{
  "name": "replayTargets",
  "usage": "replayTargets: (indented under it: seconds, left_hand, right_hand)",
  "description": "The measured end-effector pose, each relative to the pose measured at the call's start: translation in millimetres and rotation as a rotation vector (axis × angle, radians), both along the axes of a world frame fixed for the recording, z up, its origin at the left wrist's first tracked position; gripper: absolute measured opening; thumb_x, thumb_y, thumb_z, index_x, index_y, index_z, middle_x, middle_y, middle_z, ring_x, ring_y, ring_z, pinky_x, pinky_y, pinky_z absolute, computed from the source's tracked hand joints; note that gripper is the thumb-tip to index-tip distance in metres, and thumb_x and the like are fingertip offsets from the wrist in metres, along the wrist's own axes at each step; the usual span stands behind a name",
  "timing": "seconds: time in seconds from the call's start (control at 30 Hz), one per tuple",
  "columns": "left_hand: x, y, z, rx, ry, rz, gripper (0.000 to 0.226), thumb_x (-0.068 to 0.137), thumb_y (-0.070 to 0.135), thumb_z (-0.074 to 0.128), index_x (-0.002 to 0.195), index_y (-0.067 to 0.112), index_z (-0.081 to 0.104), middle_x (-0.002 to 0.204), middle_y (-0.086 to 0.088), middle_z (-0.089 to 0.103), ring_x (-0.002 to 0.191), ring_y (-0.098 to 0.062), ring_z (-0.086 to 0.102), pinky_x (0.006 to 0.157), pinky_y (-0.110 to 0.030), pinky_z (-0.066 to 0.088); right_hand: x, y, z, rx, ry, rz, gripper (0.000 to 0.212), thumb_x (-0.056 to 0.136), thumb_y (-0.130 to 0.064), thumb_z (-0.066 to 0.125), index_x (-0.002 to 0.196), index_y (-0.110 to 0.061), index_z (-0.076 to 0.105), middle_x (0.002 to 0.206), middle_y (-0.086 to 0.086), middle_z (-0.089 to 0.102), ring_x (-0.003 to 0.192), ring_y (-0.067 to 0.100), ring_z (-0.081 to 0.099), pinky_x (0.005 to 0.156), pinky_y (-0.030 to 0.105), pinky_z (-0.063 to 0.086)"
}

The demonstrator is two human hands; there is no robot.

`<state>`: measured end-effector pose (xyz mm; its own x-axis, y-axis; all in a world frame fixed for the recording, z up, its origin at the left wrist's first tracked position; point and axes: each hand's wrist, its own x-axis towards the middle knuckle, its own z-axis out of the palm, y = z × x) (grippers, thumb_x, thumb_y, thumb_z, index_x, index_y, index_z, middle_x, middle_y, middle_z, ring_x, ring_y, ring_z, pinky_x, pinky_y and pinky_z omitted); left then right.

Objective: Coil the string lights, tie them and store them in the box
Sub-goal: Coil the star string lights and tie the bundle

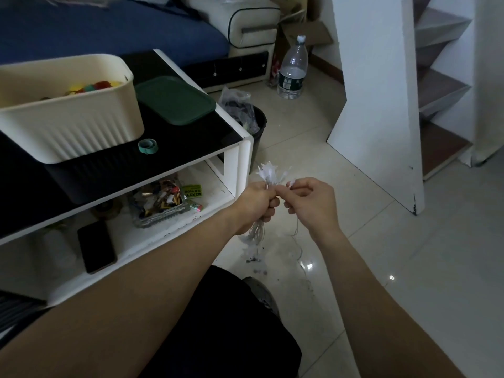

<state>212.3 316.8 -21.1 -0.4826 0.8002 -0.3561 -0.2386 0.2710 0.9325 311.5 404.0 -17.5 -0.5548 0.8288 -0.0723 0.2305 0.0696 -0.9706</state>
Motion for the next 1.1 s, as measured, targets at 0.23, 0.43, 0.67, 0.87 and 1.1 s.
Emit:
replayTargets:
  seconds: [0.23, 0.43, 0.67, 0.87, 1.1]
  left_hand:
    - [-8, 4, -2, -0.011, 0.031, 0.213, 0.023, 0.106, 0.021, 0.034, 0.091, 0.013, 0.049, 0.066, 0.002, 0.042, 0.050, -0.009, 0.036, 0.050, -0.024, 0.032]
    - [-5, 1, 3, 0.033, -0.007, 0.099, 0.021, 0.107, 0.020, 0.037, 0.099, 0.010, 0.053, 0.066, 0.000, 0.044, 0.054, -0.012, 0.037, 0.055, -0.027, 0.033]
    - [10, -1, 7, 0.072, 0.050, 0.031, 0.023, 0.107, 0.022, 0.039, 0.092, 0.011, 0.053, 0.067, -0.002, 0.045, 0.053, -0.014, 0.040, 0.055, -0.027, 0.039]
    - [6, -2, 3, 0.050, 0.113, 0.091, 0.029, 0.106, 0.021, 0.042, 0.084, 0.009, 0.057, 0.064, -0.002, 0.053, 0.048, -0.011, 0.045, 0.050, -0.024, 0.042]
    - [-2, -2, -6, -0.008, 0.131, 0.222, 0.037, 0.104, 0.020, 0.047, 0.070, 0.007, 0.056, 0.050, -0.002, 0.052, 0.044, -0.012, 0.046, 0.049, -0.025, 0.041]
  right_hand:
    - [17, 2, -1, -0.308, -0.074, 0.196, 0.016, 0.086, -0.010, 0.078, 0.099, -0.004, 0.072, 0.077, 0.004, 0.068, 0.064, 0.015, 0.060, 0.066, 0.029, 0.050]
    - [15, -1, 5, -0.363, 0.012, 0.058, 0.008, 0.090, -0.011, 0.072, 0.094, -0.004, 0.072, 0.070, 0.002, 0.059, 0.058, 0.012, 0.052, 0.061, 0.027, 0.051]
    - [0, -14, 7, -0.358, 0.139, -0.193, 0.014, 0.080, -0.009, 0.081, 0.087, -0.001, 0.072, 0.063, 0.003, 0.063, 0.054, 0.010, 0.057, 0.059, 0.026, 0.054]
    - [-5, -21, 4, -0.168, 0.095, -0.151, 0.002, 0.086, -0.011, 0.074, 0.088, -0.012, 0.075, 0.066, -0.001, 0.069, 0.061, 0.010, 0.062, 0.061, 0.028, 0.056]
    - [2, -24, 6, 0.193, -0.109, 0.320, 0.035, 0.101, -0.017, 0.053, 0.113, -0.047, 0.065, 0.070, -0.015, 0.067, 0.054, 0.002, 0.053, 0.059, 0.024, 0.048]
